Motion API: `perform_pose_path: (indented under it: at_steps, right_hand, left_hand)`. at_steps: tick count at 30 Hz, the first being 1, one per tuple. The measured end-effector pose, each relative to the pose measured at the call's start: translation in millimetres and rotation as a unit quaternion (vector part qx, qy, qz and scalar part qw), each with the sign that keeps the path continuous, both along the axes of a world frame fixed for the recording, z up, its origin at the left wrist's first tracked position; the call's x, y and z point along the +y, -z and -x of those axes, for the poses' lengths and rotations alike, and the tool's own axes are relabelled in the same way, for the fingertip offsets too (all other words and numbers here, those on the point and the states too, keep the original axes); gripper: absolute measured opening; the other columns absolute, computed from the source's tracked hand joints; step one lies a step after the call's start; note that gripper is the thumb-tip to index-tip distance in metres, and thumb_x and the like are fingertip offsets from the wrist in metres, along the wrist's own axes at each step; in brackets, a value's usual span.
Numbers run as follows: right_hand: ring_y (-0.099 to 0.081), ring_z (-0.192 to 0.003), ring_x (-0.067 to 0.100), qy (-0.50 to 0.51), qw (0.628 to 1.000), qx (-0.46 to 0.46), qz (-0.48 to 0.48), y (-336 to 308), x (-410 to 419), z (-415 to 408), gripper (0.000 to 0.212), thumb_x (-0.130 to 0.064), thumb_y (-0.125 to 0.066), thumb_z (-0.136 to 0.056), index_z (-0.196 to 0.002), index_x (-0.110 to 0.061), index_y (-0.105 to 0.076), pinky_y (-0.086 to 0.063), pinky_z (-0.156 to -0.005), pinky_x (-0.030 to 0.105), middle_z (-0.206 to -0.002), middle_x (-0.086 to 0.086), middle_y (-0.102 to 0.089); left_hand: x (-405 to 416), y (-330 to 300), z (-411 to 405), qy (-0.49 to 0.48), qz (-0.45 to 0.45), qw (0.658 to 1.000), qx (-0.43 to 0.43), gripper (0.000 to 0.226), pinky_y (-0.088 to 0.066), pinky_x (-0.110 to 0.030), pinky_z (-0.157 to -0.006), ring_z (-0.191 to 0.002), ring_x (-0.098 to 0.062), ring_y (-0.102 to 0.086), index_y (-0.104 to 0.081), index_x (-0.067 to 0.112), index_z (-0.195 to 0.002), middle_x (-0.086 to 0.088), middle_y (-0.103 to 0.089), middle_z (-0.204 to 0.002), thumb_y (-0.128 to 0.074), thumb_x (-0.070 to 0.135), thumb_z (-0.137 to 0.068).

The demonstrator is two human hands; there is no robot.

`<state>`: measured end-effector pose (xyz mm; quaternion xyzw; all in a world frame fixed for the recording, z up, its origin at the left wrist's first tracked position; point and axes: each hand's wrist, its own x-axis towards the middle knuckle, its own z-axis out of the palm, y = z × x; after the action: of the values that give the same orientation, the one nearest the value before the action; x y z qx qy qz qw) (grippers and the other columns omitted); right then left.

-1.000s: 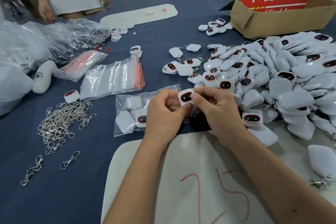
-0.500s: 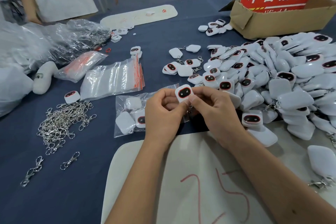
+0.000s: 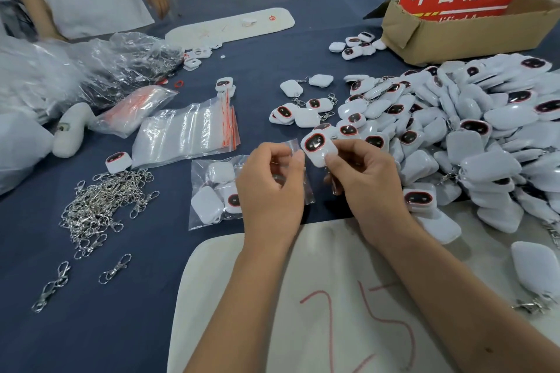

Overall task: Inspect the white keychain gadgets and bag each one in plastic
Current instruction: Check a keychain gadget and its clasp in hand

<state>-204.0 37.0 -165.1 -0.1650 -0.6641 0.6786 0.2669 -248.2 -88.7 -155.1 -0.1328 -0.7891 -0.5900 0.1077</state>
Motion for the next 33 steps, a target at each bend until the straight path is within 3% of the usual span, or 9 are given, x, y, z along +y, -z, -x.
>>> perform_pose_path:
  at_steps: [6,8,11,13,18,21,25,28,33]
  right_hand:
    - [-0.055,-0.054,0.006,0.031,0.999,-0.017,-0.007,2.6,-0.8,0.0,0.013,-0.008,-0.062,-0.102,-0.105,-0.010,-0.075,-0.046,-0.053,0.019,-0.065,-0.010,-0.064]
    - [-0.054,-0.054,0.006,0.037,0.999,-0.023,-0.025,3.8,-0.8,-0.2,0.014,-0.011,-0.061,-0.103,-0.105,-0.012,-0.075,-0.045,-0.054,0.019,-0.064,-0.010,-0.063]
    - [-0.055,-0.056,0.008,0.045,0.998,-0.028,-0.033,4.8,0.1,0.5,0.014,-0.013,-0.061,-0.103,-0.106,-0.014,-0.075,-0.045,-0.056,0.020,-0.065,-0.010,-0.063]
    - [-0.056,-0.056,0.009,0.049,0.998,-0.031,-0.035,4.8,0.3,1.0,0.014,-0.014,-0.061,-0.103,-0.106,-0.015,-0.075,-0.045,-0.056,0.021,-0.066,-0.008,-0.064]
    - [-0.060,-0.056,0.009,0.053,0.997,-0.017,-0.047,2.1,-1.9,-1.5,0.011,-0.014,-0.066,-0.099,-0.107,-0.017,-0.074,-0.048,-0.057,0.021,-0.069,-0.006,-0.066]
    - [-0.062,-0.060,0.010,0.048,0.994,-0.014,-0.099,-0.2,-5.1,-3.5,0.011,-0.011,-0.070,-0.095,-0.104,-0.017,-0.075,-0.052,-0.062,0.024,-0.071,-0.008,-0.068]
    - [-0.063,-0.065,0.007,0.061,0.984,-0.027,-0.166,-2.5,-8.0,-4.7,0.011,-0.010,-0.072,-0.092,-0.098,-0.017,-0.077,-0.053,-0.067,0.021,-0.074,-0.010,-0.070]
    - [-0.066,-0.068,0.010,0.073,0.978,-0.045,-0.188,-3.8,-5.7,-5.4,0.009,-0.010,-0.074,-0.090,-0.097,-0.015,-0.078,-0.051,-0.065,0.015,-0.075,-0.006,-0.073]
    - [-0.061,-0.064,0.005,0.039,0.967,-0.074,-0.241,-1.9,-8.0,-5.0,0.008,-0.010,-0.074,-0.090,-0.094,-0.014,-0.079,-0.048,-0.065,0.017,-0.073,-0.007,-0.072]
  left_hand:
    - [-0.1,4.3,-0.5,-0.065,0.207,0.976,-0.007,0.046,-0.033,-0.027,-0.073,-0.086,-0.014,-0.048,-0.048,0.023,-0.097,0.008,-0.048,-0.098,-0.086,0.039,-0.076]
    - [-1.2,4.4,-0.3,-0.069,0.234,0.970,-0.007,0.040,-0.029,-0.027,-0.072,-0.086,-0.017,-0.046,-0.048,0.020,-0.096,0.004,-0.049,-0.099,-0.082,0.032,-0.079]
    - [-2.8,1.2,1.1,-0.080,0.255,0.964,0.005,0.013,-0.023,-0.027,-0.065,-0.079,-0.018,-0.047,-0.055,0.016,-0.082,0.000,-0.055,-0.089,-0.067,0.021,-0.086]
    - [-3.9,0.0,2.7,-0.091,0.270,0.959,0.007,0.017,-0.024,-0.029,-0.062,-0.075,-0.019,-0.051,-0.061,0.013,-0.072,-0.002,-0.059,-0.082,-0.059,0.016,-0.088]
    - [-11.1,-1.4,7.7,-0.060,0.193,0.979,-0.021,0.021,-0.051,-0.036,-0.067,-0.071,-0.012,-0.062,-0.071,0.018,-0.065,0.008,-0.068,-0.069,-0.066,0.015,-0.085]
    - [-14.6,-3.0,9.5,-0.005,0.148,0.988,-0.048,0.020,-0.057,-0.034,-0.070,-0.066,-0.005,-0.067,-0.074,0.022,-0.062,0.014,-0.070,-0.064,-0.075,0.019,-0.082]
    - [-14.9,-3.1,7.8,0.029,0.124,0.991,-0.041,0.018,-0.056,-0.027,-0.066,-0.065,-0.005,-0.067,-0.072,0.025,-0.061,0.014,-0.070,-0.067,-0.076,0.019,-0.078]
    - [-12.5,-3.1,6.6,0.010,0.094,0.996,-0.006,0.022,-0.049,-0.016,-0.062,-0.065,-0.008,-0.064,-0.069,0.023,-0.060,0.010,-0.066,-0.070,-0.075,0.011,-0.077]
    - [-9.5,-6.6,3.6,0.009,0.099,0.992,0.075,0.022,-0.044,-0.012,-0.063,-0.068,-0.011,-0.061,-0.066,0.019,-0.064,0.006,-0.061,-0.072,-0.076,0.005,-0.078]
